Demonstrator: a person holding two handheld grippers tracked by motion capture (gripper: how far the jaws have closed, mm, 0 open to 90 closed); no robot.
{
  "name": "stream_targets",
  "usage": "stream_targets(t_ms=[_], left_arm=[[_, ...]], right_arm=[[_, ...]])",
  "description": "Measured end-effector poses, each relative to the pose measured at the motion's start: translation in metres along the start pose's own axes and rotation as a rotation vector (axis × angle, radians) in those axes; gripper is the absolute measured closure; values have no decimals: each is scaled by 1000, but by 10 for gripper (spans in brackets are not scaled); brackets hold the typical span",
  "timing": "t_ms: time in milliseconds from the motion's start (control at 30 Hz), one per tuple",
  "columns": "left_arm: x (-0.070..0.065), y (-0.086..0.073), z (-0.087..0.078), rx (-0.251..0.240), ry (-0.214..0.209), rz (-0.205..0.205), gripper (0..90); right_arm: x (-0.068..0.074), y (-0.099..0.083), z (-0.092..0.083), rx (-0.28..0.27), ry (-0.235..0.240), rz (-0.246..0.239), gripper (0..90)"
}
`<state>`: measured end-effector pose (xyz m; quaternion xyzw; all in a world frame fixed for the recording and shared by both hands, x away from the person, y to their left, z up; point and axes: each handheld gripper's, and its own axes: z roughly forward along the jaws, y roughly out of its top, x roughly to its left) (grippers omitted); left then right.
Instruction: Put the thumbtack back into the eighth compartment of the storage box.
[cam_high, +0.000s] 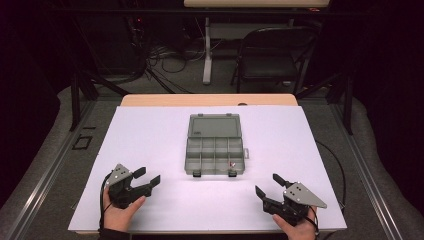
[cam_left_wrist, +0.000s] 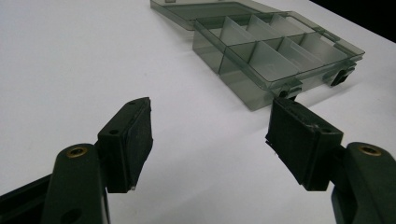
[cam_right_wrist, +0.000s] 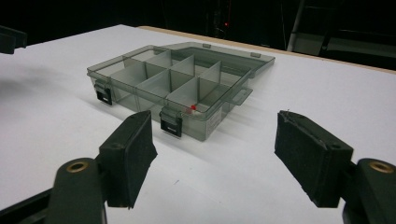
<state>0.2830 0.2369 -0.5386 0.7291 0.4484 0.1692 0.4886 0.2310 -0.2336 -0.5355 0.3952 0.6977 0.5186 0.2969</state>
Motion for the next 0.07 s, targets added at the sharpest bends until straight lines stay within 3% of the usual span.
stream_targets(t_ms=[67], left_arm=[[3, -1, 1, 13, 1, -11, 305]], right_arm=[[0, 0, 1, 4, 0, -1, 265]])
